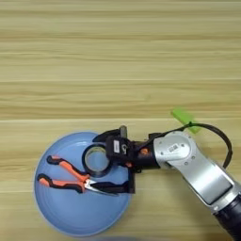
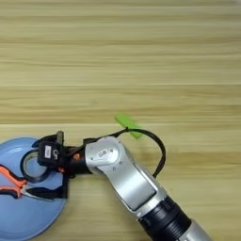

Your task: Move the objects on the table

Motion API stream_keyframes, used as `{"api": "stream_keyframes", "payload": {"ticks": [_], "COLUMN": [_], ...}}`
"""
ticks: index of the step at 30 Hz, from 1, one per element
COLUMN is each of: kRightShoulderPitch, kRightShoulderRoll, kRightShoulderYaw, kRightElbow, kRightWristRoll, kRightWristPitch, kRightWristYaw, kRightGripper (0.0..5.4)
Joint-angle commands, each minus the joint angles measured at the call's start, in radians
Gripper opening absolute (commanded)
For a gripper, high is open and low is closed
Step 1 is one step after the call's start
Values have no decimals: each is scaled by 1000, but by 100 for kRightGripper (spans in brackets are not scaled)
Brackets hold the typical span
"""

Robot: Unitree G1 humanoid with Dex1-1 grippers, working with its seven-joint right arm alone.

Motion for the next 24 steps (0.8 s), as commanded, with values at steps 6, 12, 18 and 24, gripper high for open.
{"api": "stream_keyframes", "payload": {"ticks": [6,12,18,24], "kRightShoulderPitch": [-115,-151,-156,-155], "kRightShoulderRoll": [-27,-51,-57,-43], "kRightShoulderYaw": [-5,6,8,-5], "kRightElbow": [12,27,32,35], "kRightWristRoll": [-29,-33,-33,-28], "kRightWristPitch": [132,155,153,146], "kRightWristYaw": [4,36,47,30], "kRightGripper": [537,489,409,405]}}
